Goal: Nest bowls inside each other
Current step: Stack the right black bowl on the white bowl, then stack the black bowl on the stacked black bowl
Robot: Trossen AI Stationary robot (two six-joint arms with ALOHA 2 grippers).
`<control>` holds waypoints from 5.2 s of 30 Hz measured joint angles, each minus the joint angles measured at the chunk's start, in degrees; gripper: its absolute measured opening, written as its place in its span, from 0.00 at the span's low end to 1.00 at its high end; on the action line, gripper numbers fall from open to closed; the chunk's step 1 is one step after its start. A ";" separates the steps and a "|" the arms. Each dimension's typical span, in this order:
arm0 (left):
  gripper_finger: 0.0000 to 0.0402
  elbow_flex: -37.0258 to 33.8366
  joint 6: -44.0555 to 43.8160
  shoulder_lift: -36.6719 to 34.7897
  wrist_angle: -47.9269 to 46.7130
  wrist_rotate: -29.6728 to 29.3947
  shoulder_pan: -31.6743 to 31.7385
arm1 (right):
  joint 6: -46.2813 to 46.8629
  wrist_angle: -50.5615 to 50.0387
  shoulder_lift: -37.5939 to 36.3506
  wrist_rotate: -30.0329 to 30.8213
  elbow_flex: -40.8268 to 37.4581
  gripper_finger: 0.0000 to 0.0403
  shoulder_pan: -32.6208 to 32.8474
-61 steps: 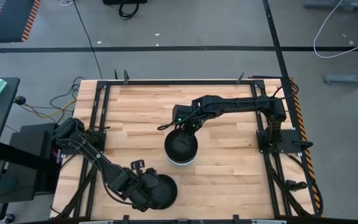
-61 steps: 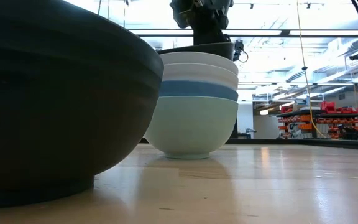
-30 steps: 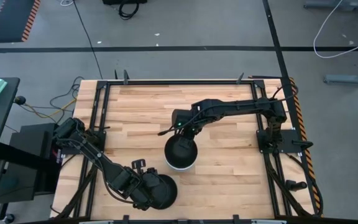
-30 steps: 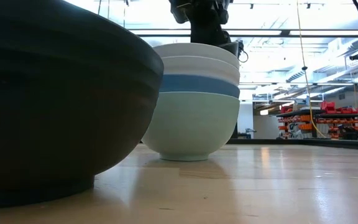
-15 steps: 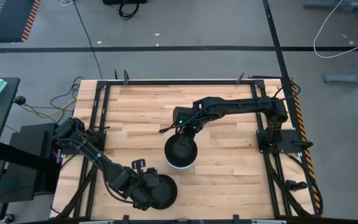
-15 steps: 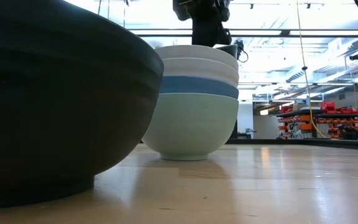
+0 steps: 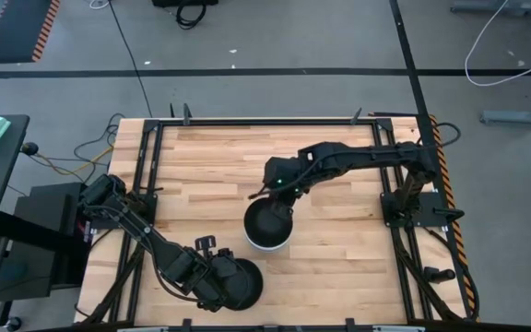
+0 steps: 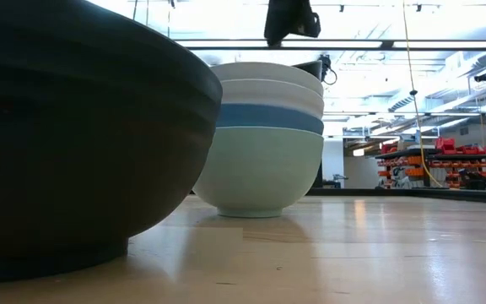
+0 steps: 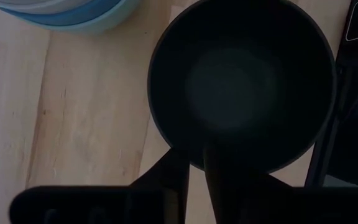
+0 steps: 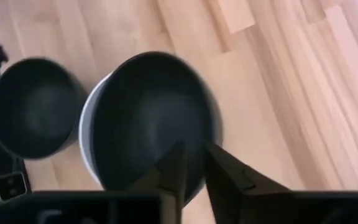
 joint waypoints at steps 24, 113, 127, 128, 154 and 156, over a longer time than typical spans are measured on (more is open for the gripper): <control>0.11 0.00 -0.02 0.00 0.07 -0.02 0.00 | -3.14 2.90 0.04 1.62 -8.40 0.01 -0.18; 0.26 0.01 12.88 14.51 3.38 18.82 16.37 | 9.06 0.00 -14.25 12.97 -14.23 0.07 10.28; 0.04 -0.02 12.92 12.20 3.00 19.34 13.42 | 8.93 0.02 -14.21 12.97 -14.23 0.07 10.28; 0.04 -0.02 12.92 12.14 2.96 19.29 13.24 | 8.86 0.02 -14.21 12.97 -14.23 0.07 10.30; 0.03 0.11 12.02 -4.44 -0.32 13.06 19.04 | 7.46 0.09 -14.19 17.00 -14.25 0.07 10.28; 0.03 0.17 12.01 -5.93 0.21 12.49 21.19 | 7.44 0.09 -14.19 17.28 -14.25 0.07 10.28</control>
